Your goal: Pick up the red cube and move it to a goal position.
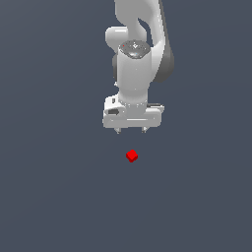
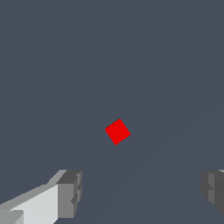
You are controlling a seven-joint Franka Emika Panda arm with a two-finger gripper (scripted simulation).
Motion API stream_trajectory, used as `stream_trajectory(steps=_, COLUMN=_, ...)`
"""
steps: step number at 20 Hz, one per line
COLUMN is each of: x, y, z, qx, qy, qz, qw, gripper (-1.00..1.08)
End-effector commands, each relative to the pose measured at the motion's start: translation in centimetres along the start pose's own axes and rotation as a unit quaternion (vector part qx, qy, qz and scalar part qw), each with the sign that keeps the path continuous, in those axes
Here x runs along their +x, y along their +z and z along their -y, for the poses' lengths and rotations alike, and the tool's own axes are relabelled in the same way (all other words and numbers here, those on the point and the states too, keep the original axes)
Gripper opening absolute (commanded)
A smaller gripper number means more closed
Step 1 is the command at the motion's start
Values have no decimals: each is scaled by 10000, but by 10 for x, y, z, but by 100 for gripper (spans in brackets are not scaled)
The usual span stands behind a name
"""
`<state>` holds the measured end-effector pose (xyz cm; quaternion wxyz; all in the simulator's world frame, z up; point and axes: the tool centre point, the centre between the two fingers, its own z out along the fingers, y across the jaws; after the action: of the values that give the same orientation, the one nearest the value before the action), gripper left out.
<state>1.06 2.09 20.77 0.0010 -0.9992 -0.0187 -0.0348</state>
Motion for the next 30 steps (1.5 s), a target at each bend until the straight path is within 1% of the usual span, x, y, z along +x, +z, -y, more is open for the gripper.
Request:
stream_trajectory(steps=1, x=0, y=0, z=0, qx=0, qy=0, qz=0, qw=10000, gripper=100)
stream_trajectory(steps=9, x=1, y=14, z=0, qx=10, qy=-218, qz=24, qw=9998, gripper=100)
stream_trajectory(steps=13, x=1, y=31, z=1, qx=23, qy=-496, qz=55, qw=9988, gripper=100)
stream_trajectory(steps=17, x=2, y=57, z=2, qx=41, qy=-896, qz=99, qw=9959, gripper=100)
stream_trajectory(steps=21, x=3, y=90, z=3, qx=64, qy=-1426, qz=158, qw=9896, gripper=100)
stream_trajectory(steps=26, x=3, y=132, z=5, qx=89, qy=-2088, qz=232, qw=9776, gripper=100)
stream_trajectory(steps=30, x=3, y=159, z=6, qx=99, qy=-2495, qz=278, qw=9679, gripper=100)
